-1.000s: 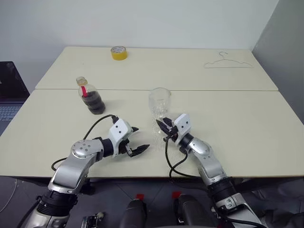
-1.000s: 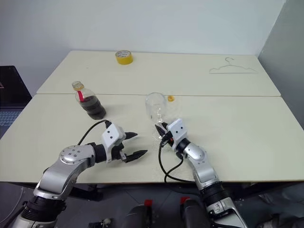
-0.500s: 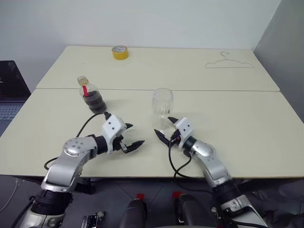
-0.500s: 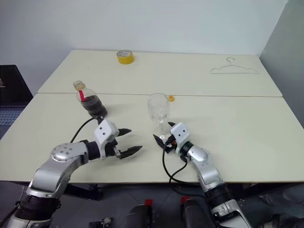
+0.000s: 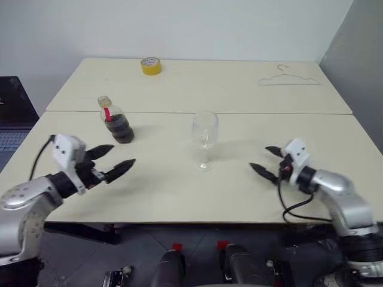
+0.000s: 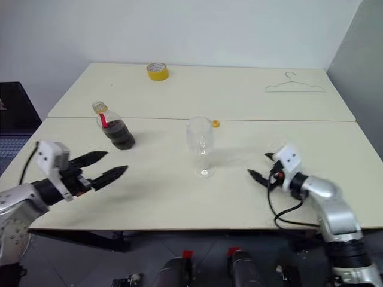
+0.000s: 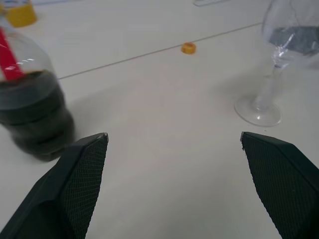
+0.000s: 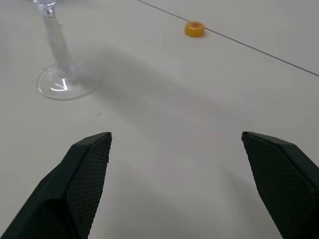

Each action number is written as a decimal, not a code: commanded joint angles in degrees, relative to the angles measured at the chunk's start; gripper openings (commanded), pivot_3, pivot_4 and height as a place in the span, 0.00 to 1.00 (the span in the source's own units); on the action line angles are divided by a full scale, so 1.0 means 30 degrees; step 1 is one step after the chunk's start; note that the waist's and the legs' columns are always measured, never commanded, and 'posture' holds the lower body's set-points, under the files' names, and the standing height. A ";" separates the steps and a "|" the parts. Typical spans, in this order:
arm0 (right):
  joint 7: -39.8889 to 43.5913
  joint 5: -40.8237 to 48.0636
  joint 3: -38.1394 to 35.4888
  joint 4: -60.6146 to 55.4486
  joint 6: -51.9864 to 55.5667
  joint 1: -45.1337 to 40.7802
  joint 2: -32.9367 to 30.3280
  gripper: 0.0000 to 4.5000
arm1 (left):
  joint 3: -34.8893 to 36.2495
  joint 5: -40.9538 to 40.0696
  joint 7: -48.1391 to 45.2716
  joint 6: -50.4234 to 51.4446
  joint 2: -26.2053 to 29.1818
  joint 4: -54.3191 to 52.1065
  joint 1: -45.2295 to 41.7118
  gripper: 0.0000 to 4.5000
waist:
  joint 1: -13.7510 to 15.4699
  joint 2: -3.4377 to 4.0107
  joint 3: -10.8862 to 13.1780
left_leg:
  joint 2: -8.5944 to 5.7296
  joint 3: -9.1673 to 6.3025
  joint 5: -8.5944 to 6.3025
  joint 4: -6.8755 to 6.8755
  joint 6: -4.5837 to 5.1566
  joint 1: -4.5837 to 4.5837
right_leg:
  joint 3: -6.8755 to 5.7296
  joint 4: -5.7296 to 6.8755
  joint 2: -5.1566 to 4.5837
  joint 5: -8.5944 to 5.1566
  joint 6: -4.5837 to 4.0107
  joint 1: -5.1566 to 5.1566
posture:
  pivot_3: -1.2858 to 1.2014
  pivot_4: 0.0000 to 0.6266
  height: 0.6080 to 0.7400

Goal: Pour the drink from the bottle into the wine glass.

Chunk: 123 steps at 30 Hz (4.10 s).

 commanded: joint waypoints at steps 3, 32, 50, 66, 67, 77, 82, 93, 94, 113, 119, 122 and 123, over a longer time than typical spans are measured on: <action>0.3352 0.3408 -0.0738 -0.2609 0.3531 -0.3737 -0.3310 0.99 | 0.1408 0.1078 0.1784 -0.0674 0.0990 0.2785 -0.1242 1.00 | -0.0037 0.0048 0.0034 | -0.0014 0.0015 0.0000 -0.0005 0.0001 0.0011 | -0.0003 0.0005 0.0005 0.0001 0.0001 -0.0005 | 0.52 0.24 1.00; 0.5997 0.4800 0.4042 -0.3983 0.5862 -1.4717 -0.0817 0.99 | -0.4373 0.5808 0.4462 -0.5861 -0.1279 1.3060 -1.0268 1.00 | 0.0239 0.0026 0.0054 | -0.0015 -0.0009 -0.0007 -0.0017 -0.0009 -0.0080 | -0.0057 -0.0057 -0.0094 0.0087 0.0131 -0.0047 | 0.52 0.24 1.00; 0.5854 0.5464 0.3988 -0.4850 0.6605 -1.4815 -0.0756 0.99 | -0.5747 0.7201 0.3538 -0.9392 -0.2371 1.9974 -1.4556 1.00 | 0.0261 0.0025 0.0054 | -0.0030 -0.0013 -0.0006 0.0001 -0.0008 -0.0078 | -0.0064 -0.0015 -0.0041 0.0088 0.0134 -0.0048 | 0.52 0.24 1.00; 0.5356 0.5223 0.4176 -0.4877 0.6825 -1.4575 -0.0794 1.00 | -0.5881 0.7189 0.3333 -0.9905 -0.2819 2.0027 -1.4934 0.56 | 0.0261 0.0024 0.0054 | -0.0032 -0.0018 -0.0006 0.0006 -0.0008 -0.0078 | -0.0065 0.0005 -0.0038 0.0088 0.0134 -0.0049 | 0.52 0.24 1.00; 0.5228 0.5032 0.4229 -0.4761 0.6776 -1.4556 -0.0808 1.00 | -0.5888 0.7162 0.3252 -0.9785 -0.2708 1.9564 -1.4737 0.56 | 0.0257 0.0024 0.0054 | -0.0031 -0.0020 -0.0006 0.0006 -0.0008 -0.0078 | -0.0065 0.0005 -0.0039 0.0088 0.0134 -0.0049 | 0.52 0.24 1.00; 0.4645 0.2447 0.3909 -0.2030 0.5488 -1.4211 -0.1803 1.00 | -0.7581 0.8877 0.2567 -0.8556 -0.0825 1.3394 -1.3599 0.56 | 0.0259 0.0009 0.0064 | -0.0031 -0.0016 -0.0006 0.0003 -0.0009 -0.0083 | -0.0056 0.0010 -0.0039 0.0090 0.0130 -0.0062 | 0.52 0.24 1.00; 0.5237 0.2553 0.2970 -0.1519 0.5096 -1.3172 -0.3037 1.00 | -0.9241 1.0626 0.1524 -0.9494 0.0410 1.1740 -1.4650 0.56 | 0.0333 0.0006 0.0067 | -0.0044 -0.0015 -0.0006 -0.0005 -0.0009 -0.0099 | -0.0062 -0.0008 -0.0047 0.0089 0.0129 -0.0061 | 0.52 0.24 1.00; 0.5489 0.2990 0.0873 -0.1480 0.4409 -1.0733 -0.4187 1.00 | -1.2211 1.3285 0.0415 -1.2740 -0.0446 1.2894 -1.9408 0.56 | 0.0289 -0.0013 0.0085 | -0.0063 -0.0004 -0.0006 0.0005 -0.0009 -0.0118 | -0.0055 -0.0013 -0.0024 0.0087 0.0136 -0.0073 | 0.52 0.24 1.00; 0.5374 0.3052 0.0824 -0.1615 0.4484 -1.0644 -0.4069 1.00 | -1.2608 1.3744 0.0443 -1.3358 -0.0564 1.3420 -1.9803 0.56 | 0.0257 -0.0012 0.0085 | -0.0069 -0.0003 -0.0006 0.0005 -0.0008 -0.0119 | -0.0055 -0.0014 -0.0014 0.0087 0.0136 -0.0072 | 0.52 0.24 1.00; 0.3715 0.4162 0.0570 -0.3577 0.5631 -0.9987 -0.3136 1.00 | -1.4825 1.6104 0.0118 -1.8035 -0.3071 1.7449 -2.2830 0.56 | 0.0239 -0.0012 0.0093 | -0.0074 0.0007 -0.0006 0.0101 -0.0007 -0.0303 | -0.0042 0.0048 0.0020 0.0117 0.0093 -0.0245 | 0.52 0.24 1.00; 0.3455 0.4409 0.0654 -0.3864 0.5726 -0.9857 -0.3039 1.00 | -1.5070 1.6447 0.0056 -1.8419 -0.3431 1.7414 -2.2845 0.56 | 0.0247 -0.0009 0.0095 | -0.0074 -0.0024 -0.0008 0.0226 -0.0004 -0.0364 | -0.0066 0.0061 0.0030 0.0147 0.0071 -0.0246 | 0.52 0.24 1.00; 0.3406 0.4450 0.0705 -0.3989 0.5803 -0.9792 -0.2992 1.00 | -1.5291 1.6851 0.0152 -1.8895 -0.3487 1.7245 -2.2749 0.56 | 0.0248 -0.0009 0.0095 | -0.0077 -0.0023 -0.0008 0.0263 -0.0004 -0.0374 | -0.0063 0.0062 0.0030 0.0130 0.0138 -0.0241 | 0.52 0.24 1.00; 0.3393 0.4458 0.0710 -0.4009 0.5817 -0.9790 -0.2969 1.00 | -1.5306 1.6882 0.0119 -1.8955 -0.3532 1.7159 -2.2708 0.56 | 0.0250 -0.0009 0.0095 | -0.0077 -0.0023 -0.0008 0.0272 -0.0004 -0.0374 | -0.0060 0.0064 0.0030 0.0119 0.0169 -0.0238 | 0.52 0.24 1.00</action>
